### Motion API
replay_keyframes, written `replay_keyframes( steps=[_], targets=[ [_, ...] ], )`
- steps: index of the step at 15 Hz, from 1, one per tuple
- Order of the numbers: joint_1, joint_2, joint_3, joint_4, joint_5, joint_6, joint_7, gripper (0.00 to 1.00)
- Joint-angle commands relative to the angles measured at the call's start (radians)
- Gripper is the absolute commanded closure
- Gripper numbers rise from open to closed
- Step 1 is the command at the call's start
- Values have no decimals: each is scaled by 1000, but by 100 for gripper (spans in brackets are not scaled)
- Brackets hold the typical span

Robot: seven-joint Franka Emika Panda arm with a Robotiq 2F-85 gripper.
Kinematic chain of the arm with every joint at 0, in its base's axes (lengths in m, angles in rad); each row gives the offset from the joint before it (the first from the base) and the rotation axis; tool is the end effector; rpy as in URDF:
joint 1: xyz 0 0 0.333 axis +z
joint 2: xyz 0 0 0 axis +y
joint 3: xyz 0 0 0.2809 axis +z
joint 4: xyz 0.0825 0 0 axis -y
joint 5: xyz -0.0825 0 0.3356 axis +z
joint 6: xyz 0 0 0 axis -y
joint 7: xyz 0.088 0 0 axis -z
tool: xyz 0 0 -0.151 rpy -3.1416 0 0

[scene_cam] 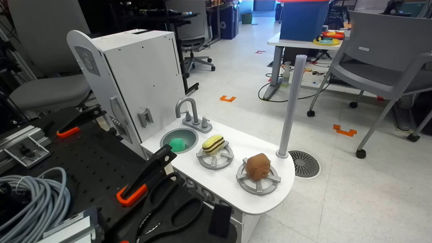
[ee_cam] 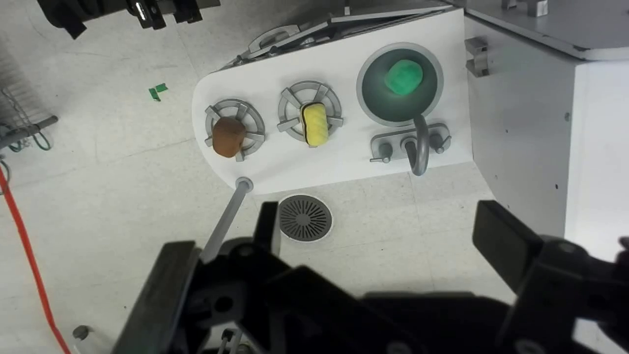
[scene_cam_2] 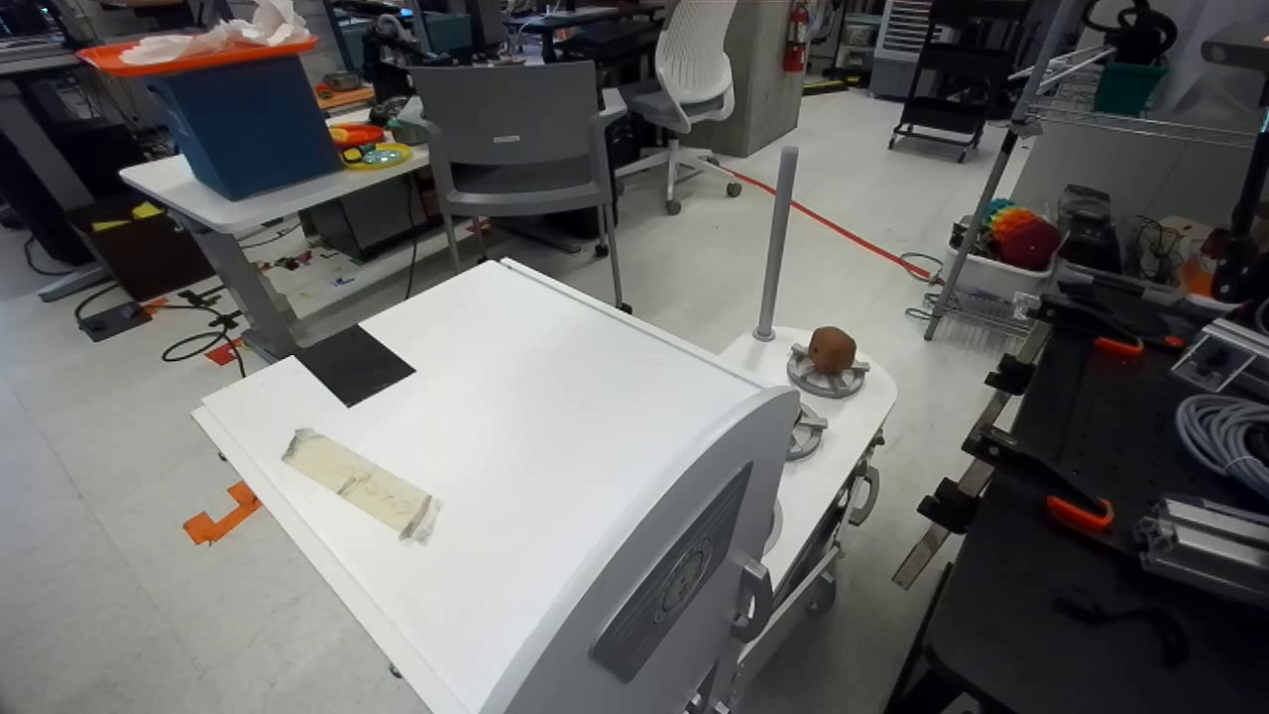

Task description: Move the black and yellow plush to the right.

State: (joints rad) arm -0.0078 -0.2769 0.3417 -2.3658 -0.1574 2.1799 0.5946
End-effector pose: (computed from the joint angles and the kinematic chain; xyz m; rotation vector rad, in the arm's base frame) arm 0.4173 0.1319 0.3838 2.9501 -0.2718 0.2431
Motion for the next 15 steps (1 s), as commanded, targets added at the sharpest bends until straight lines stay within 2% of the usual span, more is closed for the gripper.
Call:
replay_keyframes(
  steps=[1, 5, 7, 10, 15],
  targets=[
    [12, 85, -53, 34, -65, 14, -36, 0],
    [-2, 278, -150, 102, -113, 76, -180, 0],
    [-1, 391, -206, 161, -93, 102, -287, 0],
    [4, 589, -274, 280, -92, 131, -377, 0],
    [22, 877, -317, 478, -48, 165, -451, 0]
  ],
)
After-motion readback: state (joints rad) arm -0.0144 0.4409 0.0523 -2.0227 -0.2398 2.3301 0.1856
